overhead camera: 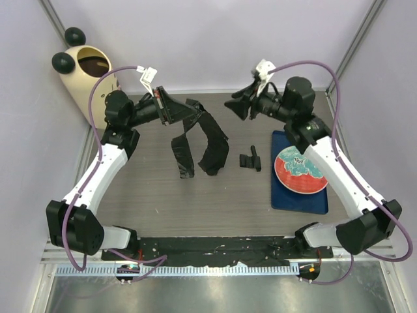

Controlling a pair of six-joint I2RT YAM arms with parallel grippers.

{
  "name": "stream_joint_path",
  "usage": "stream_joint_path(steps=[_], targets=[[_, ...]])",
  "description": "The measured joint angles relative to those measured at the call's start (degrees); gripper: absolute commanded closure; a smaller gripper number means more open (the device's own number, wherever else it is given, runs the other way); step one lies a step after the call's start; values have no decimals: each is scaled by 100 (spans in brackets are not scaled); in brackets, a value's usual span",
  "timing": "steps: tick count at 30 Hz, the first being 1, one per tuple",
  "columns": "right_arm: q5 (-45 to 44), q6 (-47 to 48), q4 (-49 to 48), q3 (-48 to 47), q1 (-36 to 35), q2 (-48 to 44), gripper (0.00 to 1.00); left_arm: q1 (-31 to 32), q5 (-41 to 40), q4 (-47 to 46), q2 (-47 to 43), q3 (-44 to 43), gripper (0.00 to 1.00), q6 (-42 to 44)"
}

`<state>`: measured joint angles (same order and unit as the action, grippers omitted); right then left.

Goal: Put the trash bags into the trash bin

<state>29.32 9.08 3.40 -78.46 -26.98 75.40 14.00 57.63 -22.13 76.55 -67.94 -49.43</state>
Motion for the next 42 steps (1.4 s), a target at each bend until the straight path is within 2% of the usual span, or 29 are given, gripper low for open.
stream_joint_path(steps=[3, 5, 9, 15, 18, 21, 22, 24, 26, 35, 42], targets=[[507, -844, 334, -293, 459, 203, 65, 0, -111, -160, 22, 72, 100, -103], [1038, -1735, 251, -339, 588, 382, 67, 0, -136, -234, 28, 120, 100, -146], [1714, -3303, -479, -216, 402, 691, 67, 17, -144, -341, 42, 157, 100, -184], [2151, -4478, -1303, -286, 37, 1097, 64, 111, -109, -444, 42, 177, 100, -205], [2277, -4739, -1550, -319, -66, 1224, 64, 142, -103, -461, 42, 199, 100, -205], [2376, -4903, -1742, -341, -105, 1322, 68, 170, -90, -474, 42, 212, 100, -203], [2409, -4951, -1818, -343, -111, 1357, 73, 177, -81, -492, 42, 216, 100, -203], [2479, -5053, -1958, -352, -116, 1419, 91, 197, -59, -546, 42, 225, 100, -203], [2575, -5145, -2116, -352, -109, 1464, 99, 197, -55, -625, 42, 260, 100, -267], [2887, -5386, -2640, -313, 111, 1456, 99, -59, 105, -1412, 74, 463, 100, -988], [2929, -5047, -2544, -127, 149, 1268, 99, -79, 289, -1899, 258, 433, 98, -1464]])
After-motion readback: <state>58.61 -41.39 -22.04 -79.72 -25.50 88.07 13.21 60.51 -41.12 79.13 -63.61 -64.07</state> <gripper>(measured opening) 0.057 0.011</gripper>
